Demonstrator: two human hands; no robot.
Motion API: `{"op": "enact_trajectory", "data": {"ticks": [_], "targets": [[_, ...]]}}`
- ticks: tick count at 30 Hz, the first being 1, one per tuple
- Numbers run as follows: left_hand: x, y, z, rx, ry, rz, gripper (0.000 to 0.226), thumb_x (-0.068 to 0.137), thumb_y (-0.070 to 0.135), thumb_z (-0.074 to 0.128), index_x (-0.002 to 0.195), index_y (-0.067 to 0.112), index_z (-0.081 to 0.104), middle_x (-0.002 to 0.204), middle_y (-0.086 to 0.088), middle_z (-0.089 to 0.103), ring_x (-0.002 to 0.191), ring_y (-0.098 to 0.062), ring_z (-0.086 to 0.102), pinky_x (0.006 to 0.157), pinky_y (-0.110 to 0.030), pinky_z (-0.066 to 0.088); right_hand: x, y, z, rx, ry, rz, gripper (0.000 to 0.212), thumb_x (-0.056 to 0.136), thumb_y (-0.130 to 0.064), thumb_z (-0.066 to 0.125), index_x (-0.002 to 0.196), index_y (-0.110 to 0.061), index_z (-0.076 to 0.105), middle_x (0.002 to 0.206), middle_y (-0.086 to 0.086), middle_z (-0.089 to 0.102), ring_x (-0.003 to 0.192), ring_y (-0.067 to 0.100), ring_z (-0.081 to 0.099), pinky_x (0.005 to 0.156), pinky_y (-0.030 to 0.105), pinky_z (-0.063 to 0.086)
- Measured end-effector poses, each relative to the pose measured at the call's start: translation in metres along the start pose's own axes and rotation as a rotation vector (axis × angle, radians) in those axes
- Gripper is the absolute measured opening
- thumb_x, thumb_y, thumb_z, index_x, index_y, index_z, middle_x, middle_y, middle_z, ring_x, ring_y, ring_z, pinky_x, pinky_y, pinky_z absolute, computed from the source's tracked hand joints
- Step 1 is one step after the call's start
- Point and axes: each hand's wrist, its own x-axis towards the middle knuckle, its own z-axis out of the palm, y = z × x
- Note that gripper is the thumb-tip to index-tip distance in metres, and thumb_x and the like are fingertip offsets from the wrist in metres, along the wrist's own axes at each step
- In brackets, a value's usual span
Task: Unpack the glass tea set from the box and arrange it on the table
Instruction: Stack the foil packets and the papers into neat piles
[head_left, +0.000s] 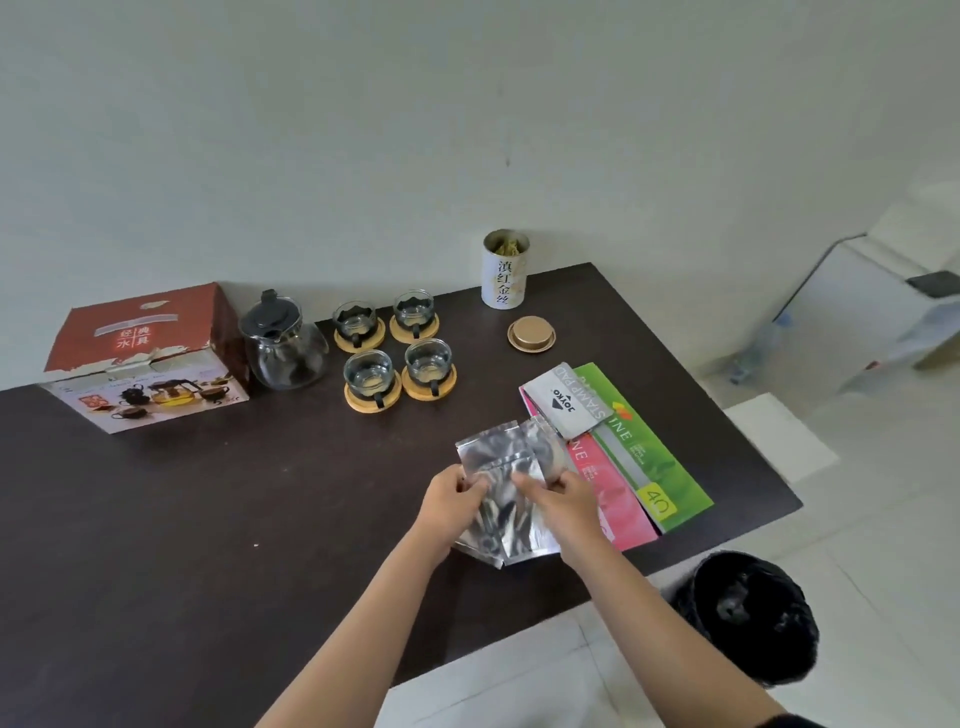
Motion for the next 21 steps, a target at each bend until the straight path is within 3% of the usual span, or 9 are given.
{"op": "enact_trajectory", "data": {"ticks": [5,7,10,14,19,21], "targets": [[0.000,0.037,0.100,0.052,-0.103,0.058,0.021,0.091,0.014,0.060,0.071,0.012,0.053,0.064,-0.001,0.054,0.054,-0.011,0.051,0.050,-0.019,0.042,0.016,0.007,-0.109,0.011,0.078,-0.026,0.032,0.085,-0.029,0.072,0.072,-0.011,0.049,0.065,0.002,0.044,0.055,0.012,0.039,0.048,0.017,0.033],[-0.002,0.051,0.146,0.077,-0.144,0.056,0.017,0.090,0.013,0.060,0.074,0.012,0.056,0.065,-0.003,0.056,0.057,-0.014,0.054,0.053,-0.024,0.045,0.021,0.014,-0.156,0.048,0.116,-0.016,0.032,0.085,-0.026,0.071,0.072,-0.010,0.047,0.065,0.002,0.042,0.056,0.011,0.039,0.046,0.015,0.032],[-0.007,0.071,0.217,0.111,-0.189,0.082,0.019,0.085,0.013,0.064,0.072,0.011,0.051,0.063,-0.007,0.053,0.055,-0.019,0.051,0.056,-0.030,0.042,0.023,0.026,-0.228,0.088,0.169,0.029,0.032,0.084,-0.020,0.072,0.071,-0.012,0.044,0.063,-0.002,0.040,0.055,0.010,0.036,0.048,0.014,0.033],[-0.016,0.085,0.306,0.150,-0.258,0.148,0.026,0.076,0.018,0.071,0.062,0.014,0.050,0.059,-0.003,0.050,0.056,-0.014,0.045,0.059,-0.031,0.037,0.023,0.049,-0.312,0.095,0.285,0.081,0.029,0.084,-0.011,0.070,0.070,-0.013,0.044,0.063,-0.002,0.041,0.055,0.011,0.036,0.053,0.018,0.034],[-0.019,0.082,0.399,0.249,-0.346,0.153,0.024,0.082,0.016,0.071,0.068,0.010,0.052,0.061,-0.003,0.052,0.057,-0.013,0.045,0.057,-0.030,0.040,0.033,0.084,-0.389,0.112,0.427,0.170,0.014,0.081,-0.008,0.071,0.072,-0.009,0.062,0.064,0.000,0.056,0.061,0.014,0.050,0.062,0.021,0.043],[-0.014,0.072,0.430,0.307,-0.383,0.129,0.019,0.084,0.020,0.071,0.076,0.007,0.059,0.068,-0.008,0.059,0.062,-0.018,0.053,0.063,-0.038,0.049,0.040,0.103,-0.408,0.123,0.492,0.204,0.020,0.080,-0.009,0.074,0.066,-0.013,0.060,0.064,-0.002,0.058,0.059,0.010,0.053,0.059,0.011,0.042]]}}
